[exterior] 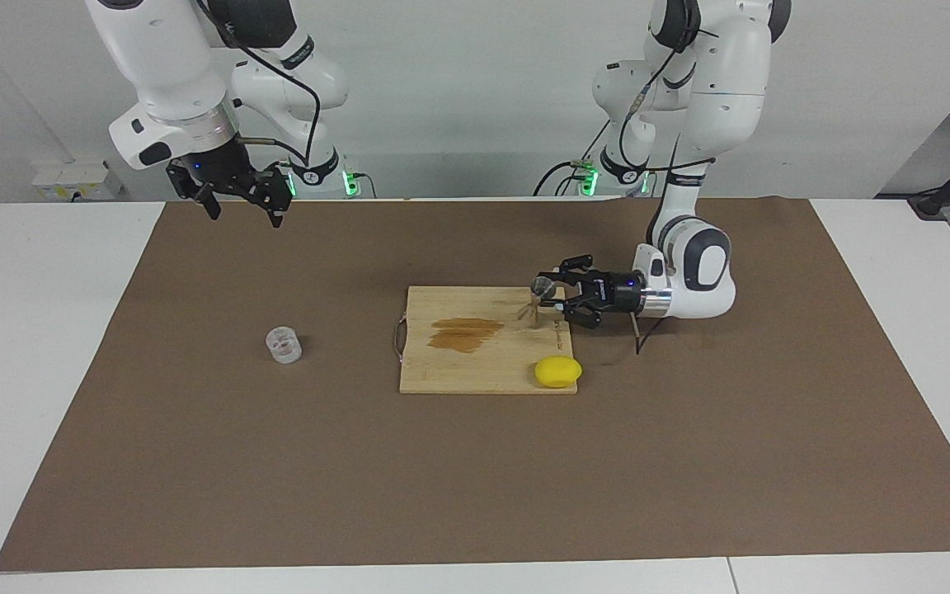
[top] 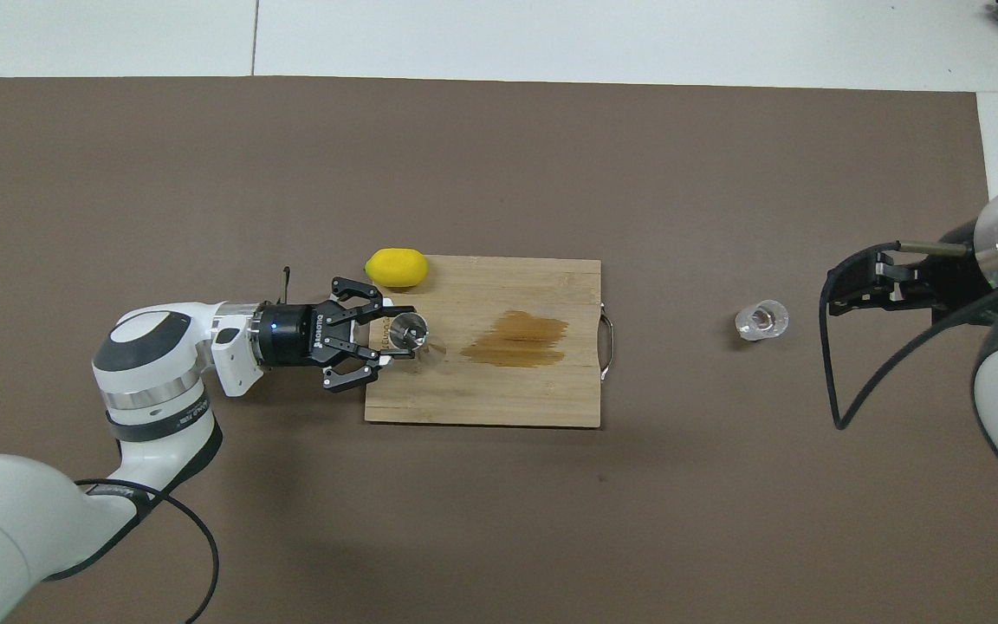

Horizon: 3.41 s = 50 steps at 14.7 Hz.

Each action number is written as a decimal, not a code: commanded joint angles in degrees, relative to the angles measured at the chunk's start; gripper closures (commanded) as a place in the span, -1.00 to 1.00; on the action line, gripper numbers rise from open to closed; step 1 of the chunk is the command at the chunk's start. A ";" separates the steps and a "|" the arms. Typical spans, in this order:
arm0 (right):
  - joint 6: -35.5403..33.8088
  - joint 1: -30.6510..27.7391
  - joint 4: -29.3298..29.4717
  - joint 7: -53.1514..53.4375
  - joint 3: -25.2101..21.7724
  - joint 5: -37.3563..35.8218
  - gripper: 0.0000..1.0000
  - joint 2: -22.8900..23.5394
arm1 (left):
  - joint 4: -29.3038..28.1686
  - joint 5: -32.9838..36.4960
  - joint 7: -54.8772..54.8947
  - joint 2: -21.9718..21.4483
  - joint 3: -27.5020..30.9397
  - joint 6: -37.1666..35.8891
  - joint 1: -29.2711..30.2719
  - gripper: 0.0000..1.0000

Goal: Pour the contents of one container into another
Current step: 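Carry the small cup with the left gripper onto the cutting board, then open the left gripper to release the cup on the board, then retract the left gripper while the right gripper reaches the glass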

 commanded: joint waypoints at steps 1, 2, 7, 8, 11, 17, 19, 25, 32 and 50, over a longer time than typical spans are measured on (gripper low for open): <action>1.71 -0.82 -1.69 1.04 0.38 0.08 -0.98 -1.16 | -2.22 -5.46 -1.06 -2.20 0.85 3.83 -5.01 0.43; 2.06 -0.83 -1.77 1.04 0.38 0.08 -0.98 -1.16 | -2.14 -7.13 -1.06 -2.12 0.85 5.76 -6.60 0.43; 2.15 -0.83 -1.78 1.13 0.38 0.08 -0.98 -1.16 | -1.96 -17.32 0.25 -1.76 0.85 11.83 -16.09 0.38; 2.15 -0.83 -1.78 1.13 0.38 0.08 -0.98 -1.16 | -1.70 -19.00 2.95 -1.68 0.85 13.15 -17.50 0.38; 2.24 -0.83 -1.78 1.22 0.38 0.08 -0.98 -1.16 | -1.70 -23.05 7.37 -1.41 0.85 16.50 -20.23 0.38; 2.24 -0.74 -1.78 1.66 0.38 0.08 -0.98 -1.16 | -1.26 -23.67 12.99 -1.15 0.76 19.67 -20.32 0.38; 2.32 -0.74 -1.78 1.66 0.38 0.08 -0.98 -1.16 | -1.26 -23.67 14.06 -1.15 0.76 20.19 -20.32 0.37; 3.47 -1.09 -2.13 6.30 0.30 0.08 -0.96 -0.90 | -1.43 -23.67 13.27 -0.80 0.59 21.25 -20.59 -1.00; 3.55 -5.92 -3.53 21.14 0.30 2.97 -0.96 1.29 | -4.50 -22.80 13.00 -3.51 1.03 21.25 -18.84 -1.00; 8.90 -23.94 -8.97 36.28 0.21 28.55 -0.91 16.76 | -0.66 30.60 9.31 -9.06 1.29 4.30 13.84 -1.00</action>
